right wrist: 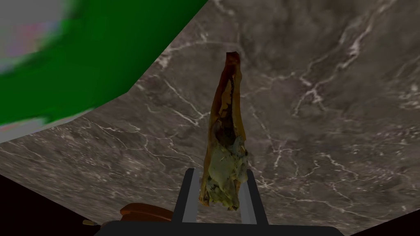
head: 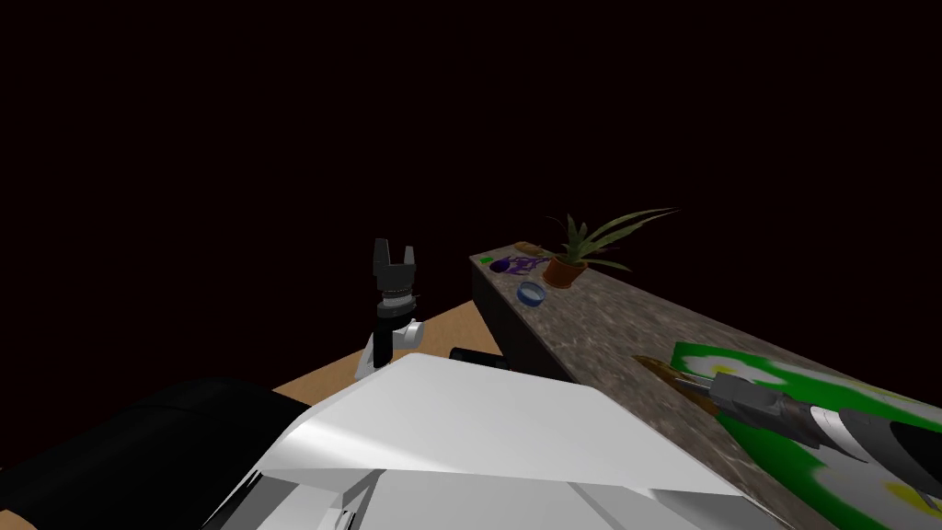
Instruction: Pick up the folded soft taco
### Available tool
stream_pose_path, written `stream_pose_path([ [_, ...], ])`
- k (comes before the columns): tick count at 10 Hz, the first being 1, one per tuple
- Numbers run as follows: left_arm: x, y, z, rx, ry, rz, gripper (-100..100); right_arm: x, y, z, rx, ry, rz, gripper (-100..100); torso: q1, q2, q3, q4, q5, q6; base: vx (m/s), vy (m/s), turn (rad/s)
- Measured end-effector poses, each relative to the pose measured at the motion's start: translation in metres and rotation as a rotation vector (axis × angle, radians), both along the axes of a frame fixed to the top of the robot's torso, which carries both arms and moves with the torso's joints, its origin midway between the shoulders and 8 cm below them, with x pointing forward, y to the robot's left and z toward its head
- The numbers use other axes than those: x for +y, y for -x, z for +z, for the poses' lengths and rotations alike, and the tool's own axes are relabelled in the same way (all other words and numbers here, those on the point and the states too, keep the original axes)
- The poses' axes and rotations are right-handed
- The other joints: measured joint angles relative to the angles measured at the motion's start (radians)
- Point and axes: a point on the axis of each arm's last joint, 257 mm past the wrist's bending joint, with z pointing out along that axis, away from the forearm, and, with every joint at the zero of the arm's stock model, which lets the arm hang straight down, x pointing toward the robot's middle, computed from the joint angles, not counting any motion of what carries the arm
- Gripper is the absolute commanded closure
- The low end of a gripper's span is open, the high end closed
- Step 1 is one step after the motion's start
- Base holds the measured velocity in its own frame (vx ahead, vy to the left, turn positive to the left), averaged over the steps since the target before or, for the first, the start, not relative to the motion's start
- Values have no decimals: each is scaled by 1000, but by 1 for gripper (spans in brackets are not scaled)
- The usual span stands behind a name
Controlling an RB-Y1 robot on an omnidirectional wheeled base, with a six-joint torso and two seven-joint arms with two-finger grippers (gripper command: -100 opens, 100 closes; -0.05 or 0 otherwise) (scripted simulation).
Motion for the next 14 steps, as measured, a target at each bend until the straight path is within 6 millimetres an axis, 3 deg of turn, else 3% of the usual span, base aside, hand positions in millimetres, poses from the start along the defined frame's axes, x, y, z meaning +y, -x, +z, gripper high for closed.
stream_pose_path([
  [6, 0, 0, 0, 0, 0, 0, 0, 18, -28, 5, -4, 3, -14, 100, 1, 1, 1, 0, 0, 0, -66, -37, 25],
  [14, 0, 0, 0, 0, 0, 0, 0, 60, -62, 7, -6, -21, -46, 100, 2, -1, -1, 0, 0, 1, -80, -46, 32],
])
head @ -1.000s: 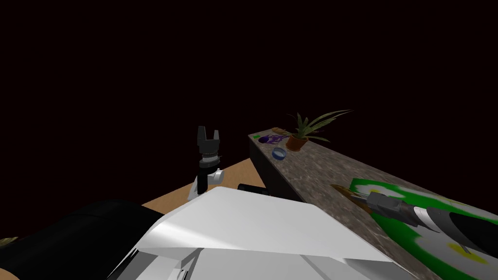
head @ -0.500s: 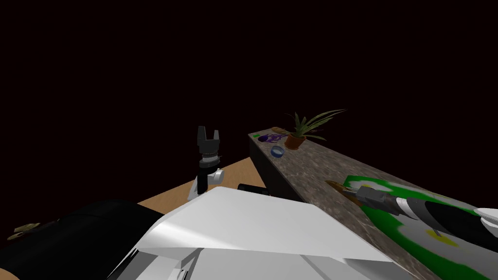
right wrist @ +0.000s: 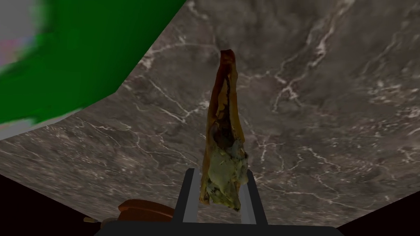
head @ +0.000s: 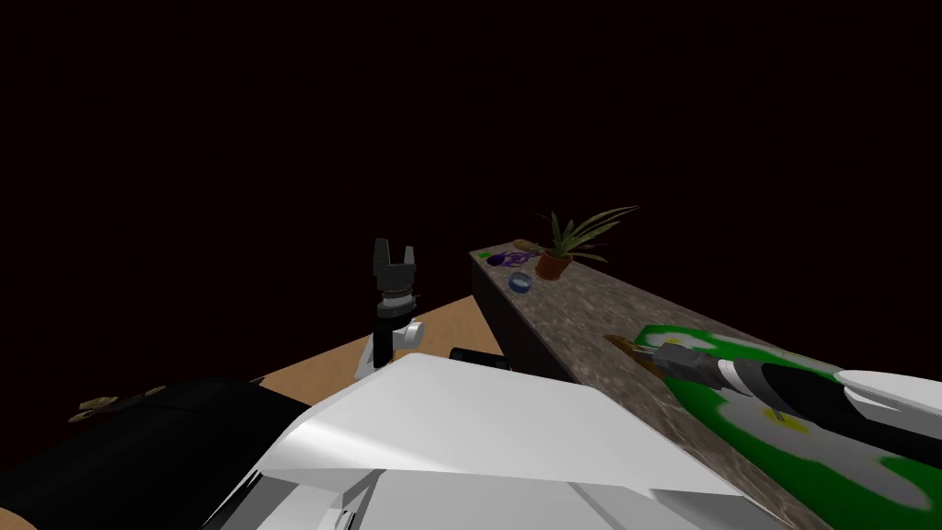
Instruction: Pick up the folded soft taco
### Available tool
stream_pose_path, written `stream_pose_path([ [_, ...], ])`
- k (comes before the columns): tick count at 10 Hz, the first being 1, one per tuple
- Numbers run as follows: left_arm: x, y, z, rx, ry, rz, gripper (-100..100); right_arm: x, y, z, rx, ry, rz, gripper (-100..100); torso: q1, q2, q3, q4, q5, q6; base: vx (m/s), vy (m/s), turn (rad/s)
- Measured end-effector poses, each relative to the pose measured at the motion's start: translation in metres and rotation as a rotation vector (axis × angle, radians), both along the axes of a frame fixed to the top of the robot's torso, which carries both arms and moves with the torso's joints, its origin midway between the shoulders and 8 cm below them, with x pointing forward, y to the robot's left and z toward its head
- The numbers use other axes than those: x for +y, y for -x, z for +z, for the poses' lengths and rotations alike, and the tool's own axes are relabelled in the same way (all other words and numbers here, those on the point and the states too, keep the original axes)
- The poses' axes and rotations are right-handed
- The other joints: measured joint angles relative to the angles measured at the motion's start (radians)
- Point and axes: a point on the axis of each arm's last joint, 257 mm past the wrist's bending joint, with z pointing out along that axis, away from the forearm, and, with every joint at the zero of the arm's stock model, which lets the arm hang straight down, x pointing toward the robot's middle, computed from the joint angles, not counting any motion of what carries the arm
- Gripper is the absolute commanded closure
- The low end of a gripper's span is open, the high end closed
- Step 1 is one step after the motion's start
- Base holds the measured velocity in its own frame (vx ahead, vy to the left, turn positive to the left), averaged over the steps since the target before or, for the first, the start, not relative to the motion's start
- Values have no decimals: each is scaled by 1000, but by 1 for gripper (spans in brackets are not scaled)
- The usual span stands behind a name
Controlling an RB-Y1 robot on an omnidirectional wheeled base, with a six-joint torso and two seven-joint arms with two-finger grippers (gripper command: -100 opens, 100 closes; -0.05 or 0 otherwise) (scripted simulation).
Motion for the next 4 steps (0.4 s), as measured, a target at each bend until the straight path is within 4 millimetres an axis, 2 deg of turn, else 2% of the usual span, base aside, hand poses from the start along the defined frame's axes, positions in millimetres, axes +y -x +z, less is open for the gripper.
stream_pose_path([
  [1, 0, 0, 0, 0, 0, 0, 0, 4, -2, 0, 5, -4, -11, 100, 0, 1, 1, 0, 1, 0, -86, -37, 34],
  [3, 0, 0, 0, 0, 0, 0, 0, 17, -6, -1, 3, -18, -15, 100, 0, 0, 0, 0, 0, 0, -25, -11, 1],
  [4, 0, 0, 0, 0, 0, 0, 0, 18, -6, -1, 3, -20, -14, 0, 1, -1, -1, 0, 1, 0, 0, 0, 0],
])
